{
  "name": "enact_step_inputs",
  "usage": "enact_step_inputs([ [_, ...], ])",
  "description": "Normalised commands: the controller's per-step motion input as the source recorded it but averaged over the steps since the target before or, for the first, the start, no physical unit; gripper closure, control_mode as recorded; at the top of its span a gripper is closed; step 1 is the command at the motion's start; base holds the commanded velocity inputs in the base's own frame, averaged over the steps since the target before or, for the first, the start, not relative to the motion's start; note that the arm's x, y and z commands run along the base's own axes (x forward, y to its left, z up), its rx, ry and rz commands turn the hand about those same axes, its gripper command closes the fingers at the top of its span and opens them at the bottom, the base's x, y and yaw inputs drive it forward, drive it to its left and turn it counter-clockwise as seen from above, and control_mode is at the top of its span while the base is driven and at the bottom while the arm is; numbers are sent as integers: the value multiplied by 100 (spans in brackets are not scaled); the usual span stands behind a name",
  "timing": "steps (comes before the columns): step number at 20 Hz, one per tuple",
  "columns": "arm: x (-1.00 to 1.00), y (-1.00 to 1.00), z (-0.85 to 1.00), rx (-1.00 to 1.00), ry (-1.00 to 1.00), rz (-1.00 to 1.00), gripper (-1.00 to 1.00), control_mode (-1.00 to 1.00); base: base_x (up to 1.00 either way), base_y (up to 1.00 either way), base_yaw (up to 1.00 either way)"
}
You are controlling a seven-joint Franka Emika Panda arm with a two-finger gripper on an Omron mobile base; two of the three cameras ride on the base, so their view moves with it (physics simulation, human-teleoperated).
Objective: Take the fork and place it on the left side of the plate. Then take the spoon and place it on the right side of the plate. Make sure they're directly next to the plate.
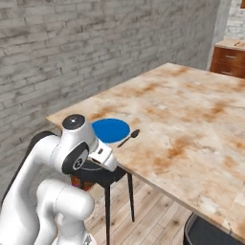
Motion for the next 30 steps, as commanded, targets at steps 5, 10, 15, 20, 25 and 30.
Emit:
enact_step_inputs([
  [5,0,0,0,0,0,0,-100,100,-100,-36,2],
  [10,0,0,0,0,0,0,-100,100,-100,-84,-1],
  [15,0,0,0,0,0,0,-100,100,-57,-100,-14],
  [20,0,0,0,0,0,0,-100,100,-27,-100,-16],
  [25,0,0,0,0,0,0,-100,100,-23,-100,-15],
  [30,0,0,0,0,0,0,-100,100,-21,-100,-14],
])
